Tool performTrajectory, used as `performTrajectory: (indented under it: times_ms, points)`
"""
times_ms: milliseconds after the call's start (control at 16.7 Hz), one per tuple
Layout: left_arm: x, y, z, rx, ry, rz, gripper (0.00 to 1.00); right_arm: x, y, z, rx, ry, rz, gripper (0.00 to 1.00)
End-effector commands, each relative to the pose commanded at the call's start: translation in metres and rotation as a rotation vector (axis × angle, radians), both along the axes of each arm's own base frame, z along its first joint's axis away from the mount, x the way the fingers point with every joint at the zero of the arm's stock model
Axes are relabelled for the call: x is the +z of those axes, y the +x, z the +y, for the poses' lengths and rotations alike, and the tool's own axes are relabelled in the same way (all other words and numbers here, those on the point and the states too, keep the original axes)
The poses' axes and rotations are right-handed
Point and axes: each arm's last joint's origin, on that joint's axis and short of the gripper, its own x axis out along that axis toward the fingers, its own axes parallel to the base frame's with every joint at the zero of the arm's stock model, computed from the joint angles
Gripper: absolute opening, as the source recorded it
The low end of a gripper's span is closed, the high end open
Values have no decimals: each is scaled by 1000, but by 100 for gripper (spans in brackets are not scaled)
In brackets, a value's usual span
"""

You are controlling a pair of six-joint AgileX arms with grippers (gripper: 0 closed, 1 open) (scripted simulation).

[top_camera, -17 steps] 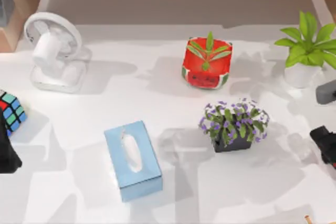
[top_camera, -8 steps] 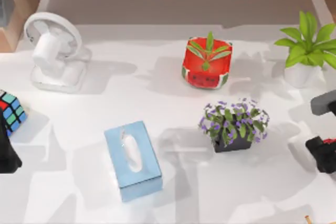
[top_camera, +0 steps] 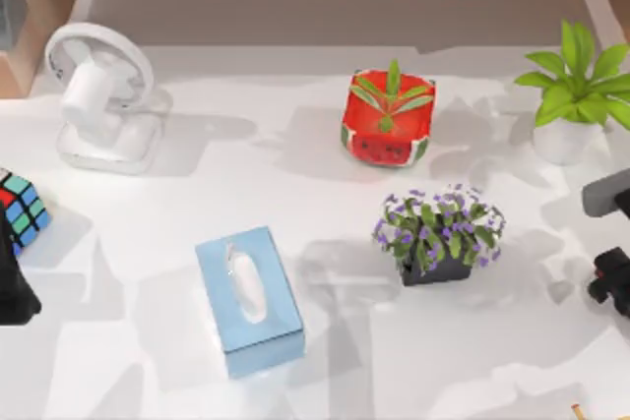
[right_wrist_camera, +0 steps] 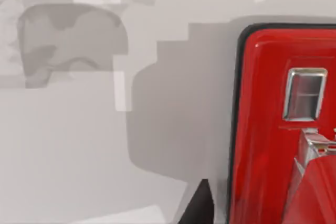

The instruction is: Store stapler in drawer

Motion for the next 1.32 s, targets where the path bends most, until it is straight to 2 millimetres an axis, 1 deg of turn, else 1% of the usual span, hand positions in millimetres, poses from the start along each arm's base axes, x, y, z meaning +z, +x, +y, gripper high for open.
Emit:
performTrajectory:
  times_ms: [240,300,840,1200,1320]
  points:
    - [0,0,0,0,0,0,100,0,0,0,0,0,0,2]
    - [0,0,0,0,0,0,100,0,0,0,0,0,0,0]
    - [0,0,0,0,0,0,100,2,1,0,-2,0,-5,0]
    - [0,0,0,0,0,0,100,28,0,0,-1,-1,3,0]
    - [0,0,0,0,0,0,100,31,0,0,-2,0,-2,0]
